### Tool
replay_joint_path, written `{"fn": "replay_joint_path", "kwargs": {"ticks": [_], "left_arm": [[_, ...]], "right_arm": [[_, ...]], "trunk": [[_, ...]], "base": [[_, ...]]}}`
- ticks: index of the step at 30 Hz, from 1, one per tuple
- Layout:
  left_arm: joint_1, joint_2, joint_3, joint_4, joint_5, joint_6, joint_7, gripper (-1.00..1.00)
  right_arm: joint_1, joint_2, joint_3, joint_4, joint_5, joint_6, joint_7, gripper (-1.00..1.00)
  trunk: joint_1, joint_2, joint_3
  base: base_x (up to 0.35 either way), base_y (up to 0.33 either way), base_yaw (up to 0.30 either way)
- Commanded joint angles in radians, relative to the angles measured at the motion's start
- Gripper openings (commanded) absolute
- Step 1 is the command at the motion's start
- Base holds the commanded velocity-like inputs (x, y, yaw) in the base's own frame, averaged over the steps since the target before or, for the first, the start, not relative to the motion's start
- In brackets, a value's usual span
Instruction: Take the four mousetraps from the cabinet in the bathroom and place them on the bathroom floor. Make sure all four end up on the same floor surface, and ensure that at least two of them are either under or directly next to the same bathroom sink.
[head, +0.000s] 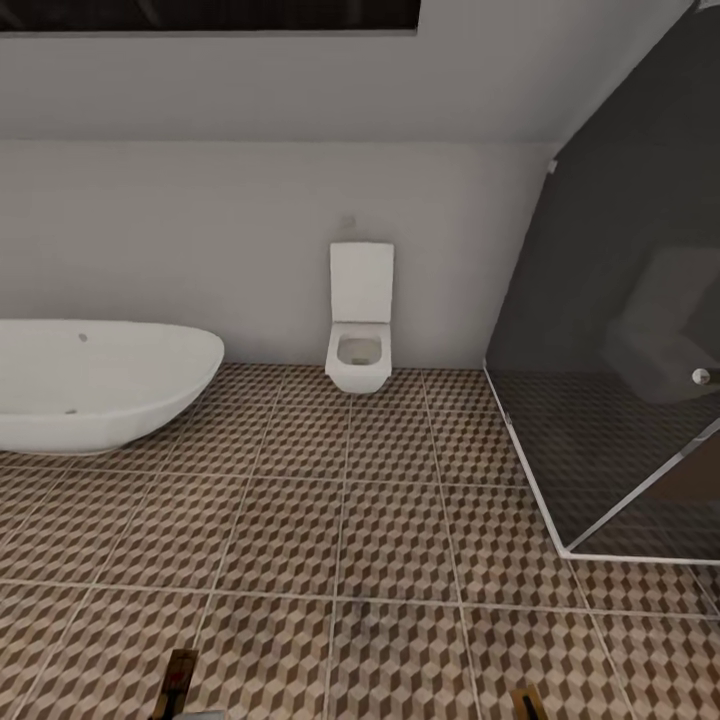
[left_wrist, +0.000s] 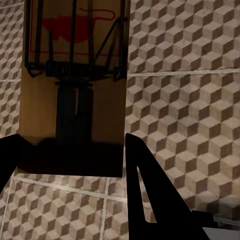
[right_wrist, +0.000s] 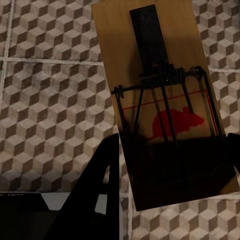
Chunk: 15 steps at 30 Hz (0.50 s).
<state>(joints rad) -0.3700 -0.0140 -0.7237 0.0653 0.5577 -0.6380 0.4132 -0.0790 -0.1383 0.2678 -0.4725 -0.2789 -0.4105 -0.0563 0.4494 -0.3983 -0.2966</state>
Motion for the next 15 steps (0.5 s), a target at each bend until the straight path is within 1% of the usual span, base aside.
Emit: {"fn": "replay_joint_path", "kwargs": {"ticks": [1, 15], "left_arm": [[-0.001, -0.001, -0.008, 0.004, -0.001, -0.002, 0.009, -1.0], [-0.001, -0.001, -0.008, 0.004, -0.001, -0.002, 0.009, -1.0]], "right_arm": [[-0.001, -0.001, 0.008, 0.0, -0.01, -0.004, -0.003, -1.0], [-0.001, -0.001, 0.008, 0.0, -0.01, -0.004, -0.003, -1.0]], "trunk": [[0.001, -0.002, 0.0], [0.001, -0.002, 0.022]], "base": [[0.0, 0.0, 0.0], [0.0, 0.0, 0.0]]}}
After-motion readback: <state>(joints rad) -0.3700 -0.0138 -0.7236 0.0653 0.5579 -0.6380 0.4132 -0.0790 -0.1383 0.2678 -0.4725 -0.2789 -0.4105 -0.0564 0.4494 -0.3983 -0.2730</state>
